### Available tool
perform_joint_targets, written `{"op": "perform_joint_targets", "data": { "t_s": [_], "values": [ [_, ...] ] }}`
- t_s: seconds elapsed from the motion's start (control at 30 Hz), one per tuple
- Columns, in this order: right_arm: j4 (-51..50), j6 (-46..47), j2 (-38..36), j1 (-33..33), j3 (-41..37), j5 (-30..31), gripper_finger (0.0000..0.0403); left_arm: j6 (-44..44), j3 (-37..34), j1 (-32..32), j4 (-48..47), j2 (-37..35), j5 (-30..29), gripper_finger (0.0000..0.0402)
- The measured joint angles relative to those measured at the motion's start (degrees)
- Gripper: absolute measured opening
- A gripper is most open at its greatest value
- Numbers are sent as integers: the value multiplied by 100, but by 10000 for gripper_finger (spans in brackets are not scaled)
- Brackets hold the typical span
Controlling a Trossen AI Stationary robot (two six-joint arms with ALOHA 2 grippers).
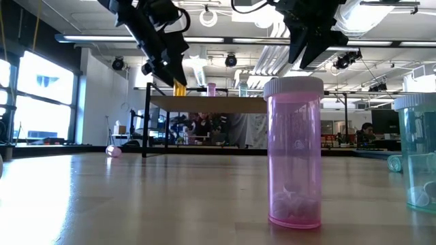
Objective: Pick and place medicine bottles onto shelf by color
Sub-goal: Put the bottom purple medicine bottle on the shelf aligned with the other purple medicine bottle
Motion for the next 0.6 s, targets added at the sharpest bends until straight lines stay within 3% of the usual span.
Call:
{"op": "perform_joint_targets", "data": {
  "t_s": [0.33,0.6],
  "values": [
    [0,22,0,0,0,-13,161,85,2,0,6,-292,-16,236],
    [2,-28,0,42,0,-598,161,166,2,-12,3,-1027,28,237]
  ]
}}
